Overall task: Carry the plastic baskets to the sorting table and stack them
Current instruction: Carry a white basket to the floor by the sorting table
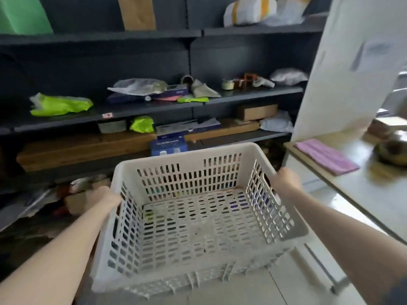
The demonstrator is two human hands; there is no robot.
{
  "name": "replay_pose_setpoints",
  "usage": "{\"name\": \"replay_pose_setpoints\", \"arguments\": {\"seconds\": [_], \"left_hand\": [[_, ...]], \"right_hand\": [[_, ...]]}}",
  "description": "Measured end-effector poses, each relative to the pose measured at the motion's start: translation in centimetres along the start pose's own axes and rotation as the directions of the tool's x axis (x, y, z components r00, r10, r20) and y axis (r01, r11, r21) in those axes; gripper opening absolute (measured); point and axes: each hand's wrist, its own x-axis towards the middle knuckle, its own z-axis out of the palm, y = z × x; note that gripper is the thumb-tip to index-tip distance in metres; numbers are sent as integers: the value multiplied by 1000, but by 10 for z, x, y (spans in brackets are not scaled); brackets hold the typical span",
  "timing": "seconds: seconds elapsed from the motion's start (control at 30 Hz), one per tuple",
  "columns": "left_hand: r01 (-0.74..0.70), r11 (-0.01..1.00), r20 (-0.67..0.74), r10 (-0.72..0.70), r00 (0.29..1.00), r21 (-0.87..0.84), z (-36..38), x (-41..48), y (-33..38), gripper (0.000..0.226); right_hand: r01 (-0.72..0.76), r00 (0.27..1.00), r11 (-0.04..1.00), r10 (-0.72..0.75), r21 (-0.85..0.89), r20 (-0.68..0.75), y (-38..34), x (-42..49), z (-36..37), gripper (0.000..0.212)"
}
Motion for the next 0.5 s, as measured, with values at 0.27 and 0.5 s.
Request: {"name": "replay_pose_setpoints", "arguments": {"seconds": [0.27,0.5], "left_hand": [[-145,989,128,142,982,20,93,34,151,20],[9,1000,215,-8,977,-3,193,55,264,24]], "right_hand": [[-183,982,982,182,-37,-49,89,117,-10,20],[-120,992,979,126,-165,30,141,267,6,18]]}}
